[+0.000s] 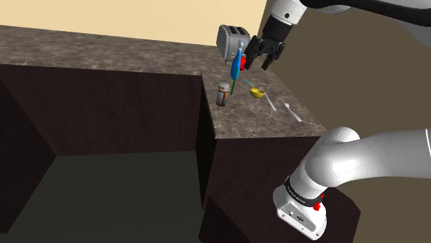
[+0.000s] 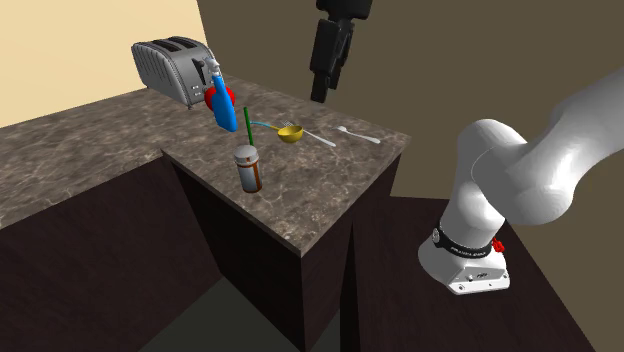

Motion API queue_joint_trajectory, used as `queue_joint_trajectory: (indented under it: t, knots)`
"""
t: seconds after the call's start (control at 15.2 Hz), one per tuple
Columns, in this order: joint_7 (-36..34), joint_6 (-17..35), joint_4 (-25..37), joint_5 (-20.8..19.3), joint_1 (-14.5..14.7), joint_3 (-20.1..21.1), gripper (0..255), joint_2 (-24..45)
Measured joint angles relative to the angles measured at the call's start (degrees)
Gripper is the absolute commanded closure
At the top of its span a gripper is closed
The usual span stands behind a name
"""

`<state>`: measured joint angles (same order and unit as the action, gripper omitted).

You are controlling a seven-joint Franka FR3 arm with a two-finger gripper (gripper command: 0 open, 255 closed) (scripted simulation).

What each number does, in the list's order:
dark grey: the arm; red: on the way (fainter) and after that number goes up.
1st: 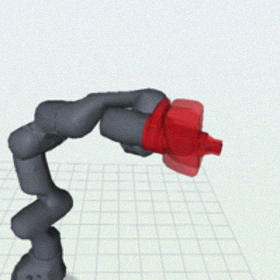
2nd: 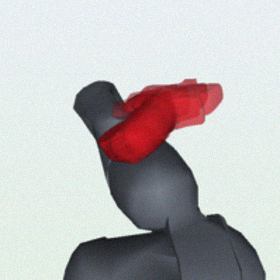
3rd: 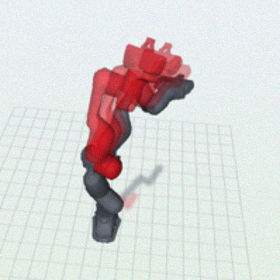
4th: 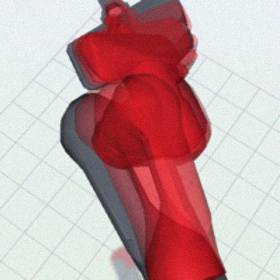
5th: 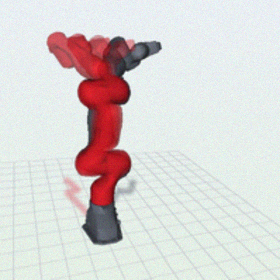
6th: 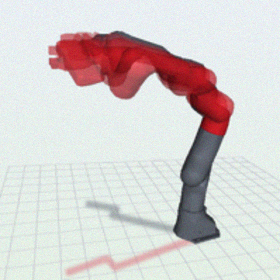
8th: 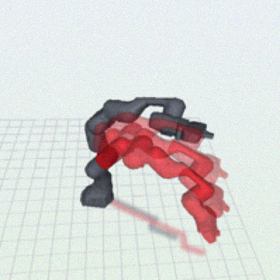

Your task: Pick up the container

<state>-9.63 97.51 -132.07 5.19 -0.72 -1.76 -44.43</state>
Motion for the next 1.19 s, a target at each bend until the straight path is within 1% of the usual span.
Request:
queue_joint_trajectory:
  t: [0.13,0.4,0.66,1.19]
  knots:
    - [0.1,0.6,0.0,-0.1,-0.1,-0.1,0,0.8]
    - [0.7,5.1,0.4,-0.6,-0.7,-1.1,0,7.0]
    - [0.9,10.8,1.2,-0.7,-1.2,-1.8,0,14.9]
    - [2.0,18.4,6.7,-0.6,-2.3,-3.9,0,30.7]
